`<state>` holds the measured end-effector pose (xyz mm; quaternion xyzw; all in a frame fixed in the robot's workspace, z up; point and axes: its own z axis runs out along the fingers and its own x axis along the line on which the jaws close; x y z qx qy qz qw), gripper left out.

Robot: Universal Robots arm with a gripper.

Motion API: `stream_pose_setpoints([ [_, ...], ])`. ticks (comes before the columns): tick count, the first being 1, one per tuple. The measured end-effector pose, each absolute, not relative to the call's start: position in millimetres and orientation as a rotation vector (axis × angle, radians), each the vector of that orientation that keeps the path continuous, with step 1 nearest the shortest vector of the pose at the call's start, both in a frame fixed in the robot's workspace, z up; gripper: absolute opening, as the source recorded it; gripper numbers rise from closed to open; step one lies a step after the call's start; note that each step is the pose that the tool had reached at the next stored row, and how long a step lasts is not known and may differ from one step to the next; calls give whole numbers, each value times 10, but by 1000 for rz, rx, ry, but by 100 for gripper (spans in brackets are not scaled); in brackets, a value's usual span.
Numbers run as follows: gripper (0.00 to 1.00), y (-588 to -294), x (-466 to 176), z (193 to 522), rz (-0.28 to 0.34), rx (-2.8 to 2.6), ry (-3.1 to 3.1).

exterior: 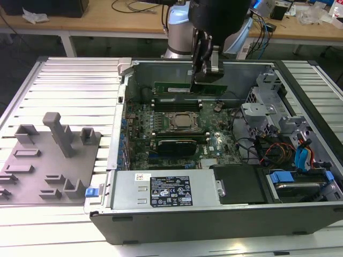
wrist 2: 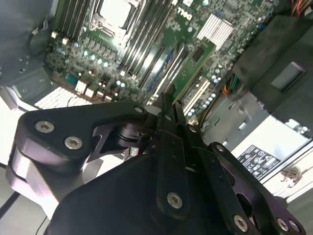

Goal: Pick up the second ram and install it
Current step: 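Pick up the second ram and move it above second insertion slot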

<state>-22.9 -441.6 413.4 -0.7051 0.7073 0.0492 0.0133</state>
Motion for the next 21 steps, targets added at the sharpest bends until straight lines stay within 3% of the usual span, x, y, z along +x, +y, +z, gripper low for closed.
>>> stream_pose_setpoints([
  [21, 13, -4383, 420, 3930, 154, -2197, 2204],
])
